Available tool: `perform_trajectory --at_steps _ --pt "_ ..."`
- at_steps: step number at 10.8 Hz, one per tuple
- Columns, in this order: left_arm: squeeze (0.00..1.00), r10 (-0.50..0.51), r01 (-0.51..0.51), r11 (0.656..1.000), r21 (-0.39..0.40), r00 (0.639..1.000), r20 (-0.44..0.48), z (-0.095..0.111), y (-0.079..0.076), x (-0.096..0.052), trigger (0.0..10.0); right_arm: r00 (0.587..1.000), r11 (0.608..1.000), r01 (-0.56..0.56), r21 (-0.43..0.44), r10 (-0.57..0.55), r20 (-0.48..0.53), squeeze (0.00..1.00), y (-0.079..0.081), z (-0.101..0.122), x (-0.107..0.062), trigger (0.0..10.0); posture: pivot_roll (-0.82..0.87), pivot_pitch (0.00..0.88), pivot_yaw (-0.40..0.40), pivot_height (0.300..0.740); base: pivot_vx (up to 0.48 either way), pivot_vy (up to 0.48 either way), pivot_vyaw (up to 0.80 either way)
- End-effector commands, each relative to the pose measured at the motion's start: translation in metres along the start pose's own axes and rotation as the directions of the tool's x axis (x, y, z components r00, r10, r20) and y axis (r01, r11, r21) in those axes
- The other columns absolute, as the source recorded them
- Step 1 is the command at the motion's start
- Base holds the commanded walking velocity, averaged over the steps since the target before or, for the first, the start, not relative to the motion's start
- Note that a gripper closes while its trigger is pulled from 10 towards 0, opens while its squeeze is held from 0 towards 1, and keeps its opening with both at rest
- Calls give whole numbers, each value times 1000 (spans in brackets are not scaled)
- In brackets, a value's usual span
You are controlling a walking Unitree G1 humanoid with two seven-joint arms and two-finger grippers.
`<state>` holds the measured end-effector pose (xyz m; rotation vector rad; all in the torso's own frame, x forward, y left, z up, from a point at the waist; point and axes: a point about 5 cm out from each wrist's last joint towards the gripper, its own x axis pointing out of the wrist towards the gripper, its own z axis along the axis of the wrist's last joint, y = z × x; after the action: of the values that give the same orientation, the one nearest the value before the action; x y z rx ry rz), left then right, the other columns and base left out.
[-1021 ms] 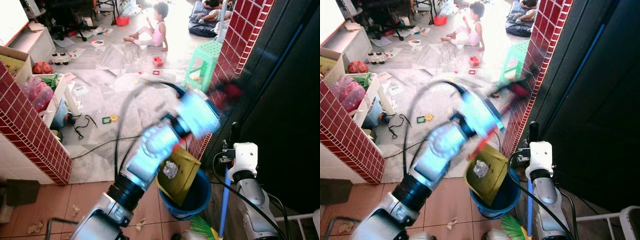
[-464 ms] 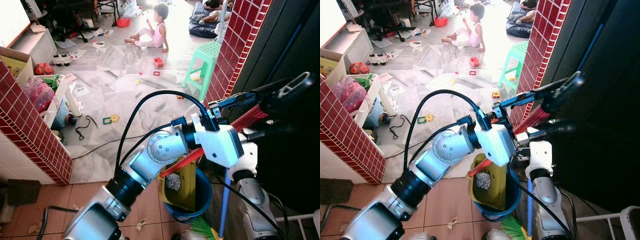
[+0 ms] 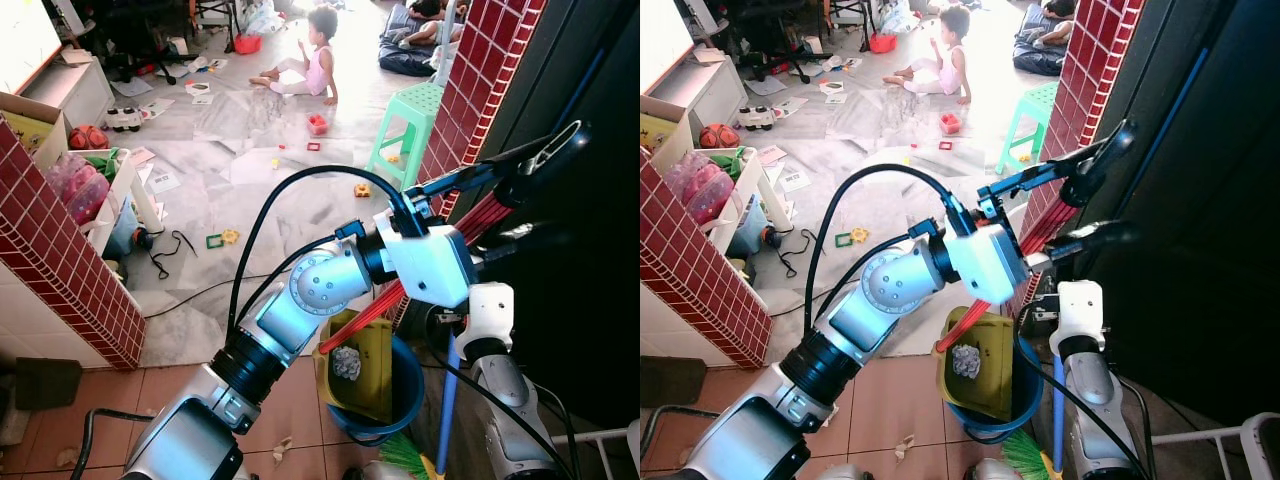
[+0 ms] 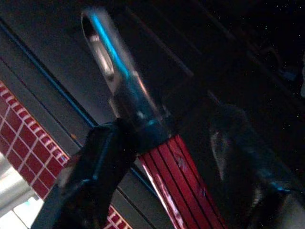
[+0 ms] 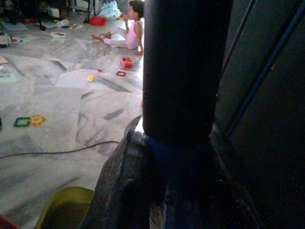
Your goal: Sweep floor
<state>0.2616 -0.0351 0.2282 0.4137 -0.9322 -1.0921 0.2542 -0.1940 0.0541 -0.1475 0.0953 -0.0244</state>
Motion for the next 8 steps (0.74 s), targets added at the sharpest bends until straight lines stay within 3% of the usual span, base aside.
perform_trajectory --at_steps 1,6,8 --pt "0 -5 5 1000 -18 1000 -14 -2 1 -1 0 1000 1000 2 13 -2 16 0 0 4 2 10000 -51 0 -13 740 0 0 0" --pt "0 32 -34 998 -44 999 -36 -5 4 -3 0 1000 1000 0 17 0 19 0 1 6 0 10000 -51 0 -11 740 0 0 0" --pt "0 64 -64 998 16 998 -1 5 24 -1 0 1000 1000 -1 17 1 19 0 2 7 1 10000 -45 0 -17 740 0 0 0"
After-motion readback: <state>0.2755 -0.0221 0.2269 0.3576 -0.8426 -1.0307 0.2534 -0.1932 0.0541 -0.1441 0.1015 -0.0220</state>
